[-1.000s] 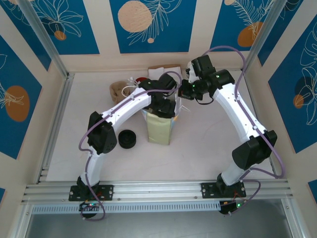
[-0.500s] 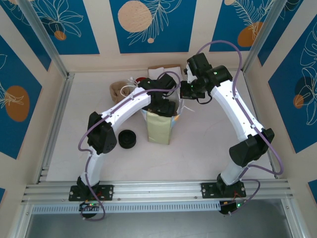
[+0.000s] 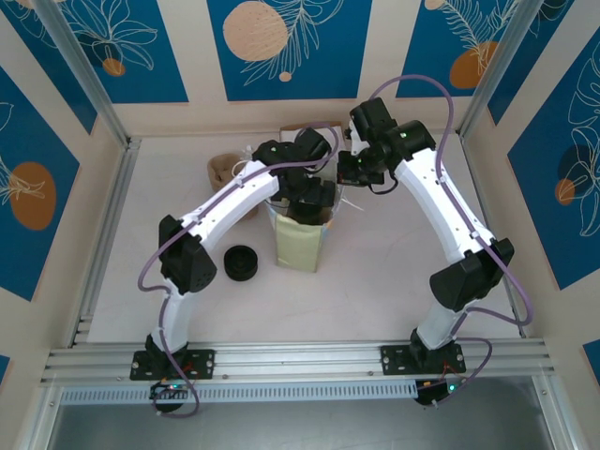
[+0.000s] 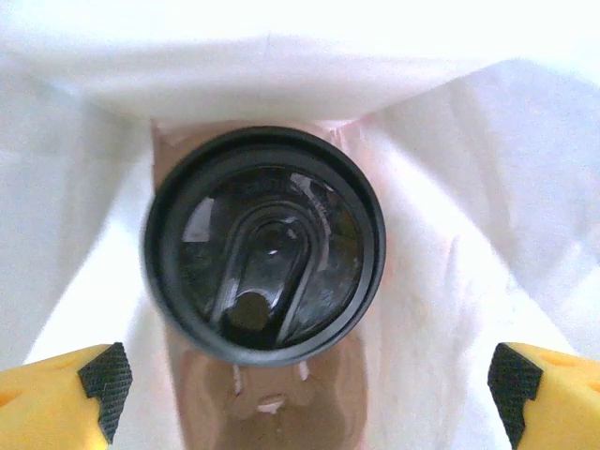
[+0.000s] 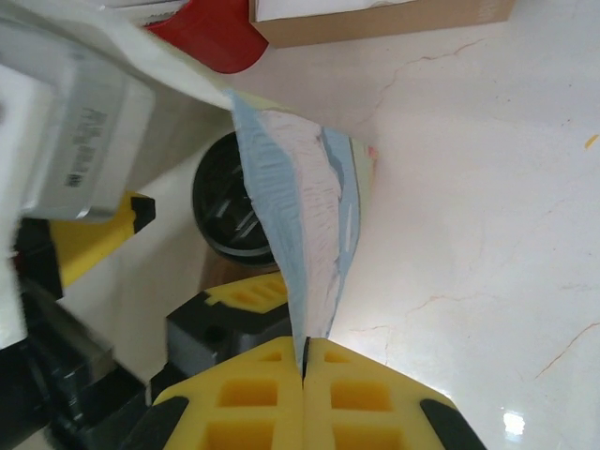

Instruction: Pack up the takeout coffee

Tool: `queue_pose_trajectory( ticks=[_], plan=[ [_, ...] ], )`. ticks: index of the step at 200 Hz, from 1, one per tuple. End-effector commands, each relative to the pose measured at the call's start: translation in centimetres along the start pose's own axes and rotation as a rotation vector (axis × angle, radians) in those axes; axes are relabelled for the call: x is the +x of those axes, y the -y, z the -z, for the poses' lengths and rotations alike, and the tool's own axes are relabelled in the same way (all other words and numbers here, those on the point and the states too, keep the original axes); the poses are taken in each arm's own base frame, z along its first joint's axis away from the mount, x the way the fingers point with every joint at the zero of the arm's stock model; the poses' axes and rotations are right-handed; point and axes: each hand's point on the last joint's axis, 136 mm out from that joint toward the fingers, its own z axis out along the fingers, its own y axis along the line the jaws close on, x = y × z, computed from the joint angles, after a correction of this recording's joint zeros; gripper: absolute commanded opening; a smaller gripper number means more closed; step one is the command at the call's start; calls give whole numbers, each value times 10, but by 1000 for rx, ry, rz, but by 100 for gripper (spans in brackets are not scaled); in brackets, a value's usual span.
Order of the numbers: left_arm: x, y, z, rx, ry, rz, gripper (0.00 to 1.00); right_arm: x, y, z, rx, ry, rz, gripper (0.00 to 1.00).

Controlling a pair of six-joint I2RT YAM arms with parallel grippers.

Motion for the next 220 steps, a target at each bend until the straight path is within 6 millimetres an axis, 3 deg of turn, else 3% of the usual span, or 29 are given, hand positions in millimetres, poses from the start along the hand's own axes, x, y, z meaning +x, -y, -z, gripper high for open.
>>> queue_pose_trajectory(
  ticks=[1, 66, 100, 131, 179, 220],
  plan=[
    [-6, -1, 33, 31, 37, 33, 99, -2, -8, 9, -42, -3, -39, 3],
    [-17, 10, 63, 105, 94, 18, 98, -5, -8, 11, -61, -3, -59, 3],
    [-28, 26, 98, 218, 156, 3, 92, -4, -7, 11, -94, 9, -75, 3],
    [-39, 26, 137, 270, 243, -10, 90, -3, -10, 14, -159, 45, -72, 3],
    [-57, 3, 192, 262, 412, 19, 90, 4, -13, 23, -250, 131, -29, 3],
    [-65, -36, 198, 156, 462, 79, 90, 12, -19, 34, -325, 193, 12, 3]
  ],
)
